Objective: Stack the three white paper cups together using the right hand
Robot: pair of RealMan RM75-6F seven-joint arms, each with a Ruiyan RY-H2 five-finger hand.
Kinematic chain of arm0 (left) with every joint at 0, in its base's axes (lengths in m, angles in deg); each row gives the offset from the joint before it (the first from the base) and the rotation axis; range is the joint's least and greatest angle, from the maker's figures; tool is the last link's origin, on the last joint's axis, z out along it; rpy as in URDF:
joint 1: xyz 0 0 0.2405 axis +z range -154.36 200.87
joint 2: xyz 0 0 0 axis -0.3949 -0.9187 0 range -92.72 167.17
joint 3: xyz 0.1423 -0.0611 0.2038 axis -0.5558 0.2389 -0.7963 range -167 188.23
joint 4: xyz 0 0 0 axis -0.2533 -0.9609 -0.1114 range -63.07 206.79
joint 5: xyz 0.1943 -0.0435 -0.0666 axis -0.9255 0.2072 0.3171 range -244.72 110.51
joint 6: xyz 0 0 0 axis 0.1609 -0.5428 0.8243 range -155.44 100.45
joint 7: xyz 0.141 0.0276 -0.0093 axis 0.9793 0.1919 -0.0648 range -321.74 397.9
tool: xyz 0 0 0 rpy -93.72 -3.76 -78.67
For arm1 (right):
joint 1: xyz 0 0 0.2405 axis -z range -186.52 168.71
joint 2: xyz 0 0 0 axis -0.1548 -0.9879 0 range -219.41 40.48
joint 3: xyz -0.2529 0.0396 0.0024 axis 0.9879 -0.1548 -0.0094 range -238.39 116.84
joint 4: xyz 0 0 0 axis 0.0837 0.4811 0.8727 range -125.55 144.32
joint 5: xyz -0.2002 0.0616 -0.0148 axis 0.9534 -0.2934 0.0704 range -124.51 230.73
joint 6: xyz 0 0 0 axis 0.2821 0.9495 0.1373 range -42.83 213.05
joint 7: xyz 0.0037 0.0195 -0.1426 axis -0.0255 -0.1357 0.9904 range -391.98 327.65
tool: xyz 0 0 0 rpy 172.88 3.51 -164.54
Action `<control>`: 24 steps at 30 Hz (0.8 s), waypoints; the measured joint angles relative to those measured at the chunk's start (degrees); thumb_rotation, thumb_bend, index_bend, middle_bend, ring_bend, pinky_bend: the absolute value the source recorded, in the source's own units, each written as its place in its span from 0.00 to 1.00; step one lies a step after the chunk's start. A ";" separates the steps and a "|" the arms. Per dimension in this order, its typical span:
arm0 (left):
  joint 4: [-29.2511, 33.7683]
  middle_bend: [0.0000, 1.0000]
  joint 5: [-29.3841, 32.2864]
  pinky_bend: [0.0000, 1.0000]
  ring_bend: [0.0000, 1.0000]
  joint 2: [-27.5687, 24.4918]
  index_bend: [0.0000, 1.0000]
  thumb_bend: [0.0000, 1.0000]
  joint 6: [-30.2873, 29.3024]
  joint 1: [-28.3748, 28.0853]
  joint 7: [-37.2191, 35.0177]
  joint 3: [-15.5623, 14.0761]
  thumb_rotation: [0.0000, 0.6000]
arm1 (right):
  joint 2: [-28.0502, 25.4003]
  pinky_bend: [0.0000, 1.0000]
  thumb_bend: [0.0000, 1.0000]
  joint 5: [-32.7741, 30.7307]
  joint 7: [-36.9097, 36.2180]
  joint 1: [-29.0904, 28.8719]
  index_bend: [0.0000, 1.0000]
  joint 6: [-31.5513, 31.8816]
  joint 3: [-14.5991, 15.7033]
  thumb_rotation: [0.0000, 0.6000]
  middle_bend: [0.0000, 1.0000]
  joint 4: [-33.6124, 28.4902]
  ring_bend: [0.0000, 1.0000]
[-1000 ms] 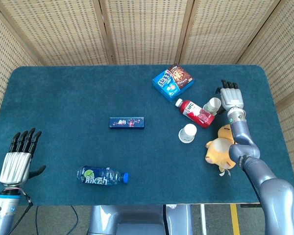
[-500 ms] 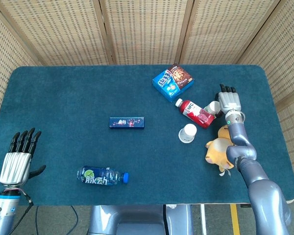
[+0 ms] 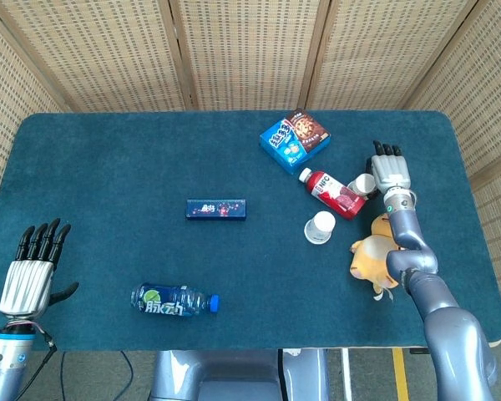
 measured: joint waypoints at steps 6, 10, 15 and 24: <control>-0.11 0.00 0.12 0.00 0.00 0.14 0.00 0.02 0.11 -0.05 0.18 0.01 1.00 | -1.54 0.00 0.17 0.10 -0.01 0.07 0.56 1.54 -0.81 1.00 0.03 -0.90 0.00; -0.31 0.00 0.36 0.00 0.00 0.30 0.00 0.02 0.18 -0.10 0.60 0.13 1.00 | -2.62 0.00 0.17 0.00 -0.17 0.14 0.56 2.29 -1.32 1.00 0.02 -1.89 0.00; -0.44 0.00 0.56 0.00 0.00 0.35 0.00 0.02 0.27 -0.14 0.44 0.21 1.00 | -5.39 0.00 0.17 -0.11 -0.23 0.78 0.56 4.38 -2.04 1.00 0.02 -5.63 0.00; -0.09 0.00 0.27 0.00 0.00 -0.13 0.00 0.02 0.80 -0.20 -0.64 -0.28 1.00 | -15.67 0.00 0.17 -1.13 3.07 4.76 0.56 12.42 -3.43 1.00 0.02 -25.94 0.00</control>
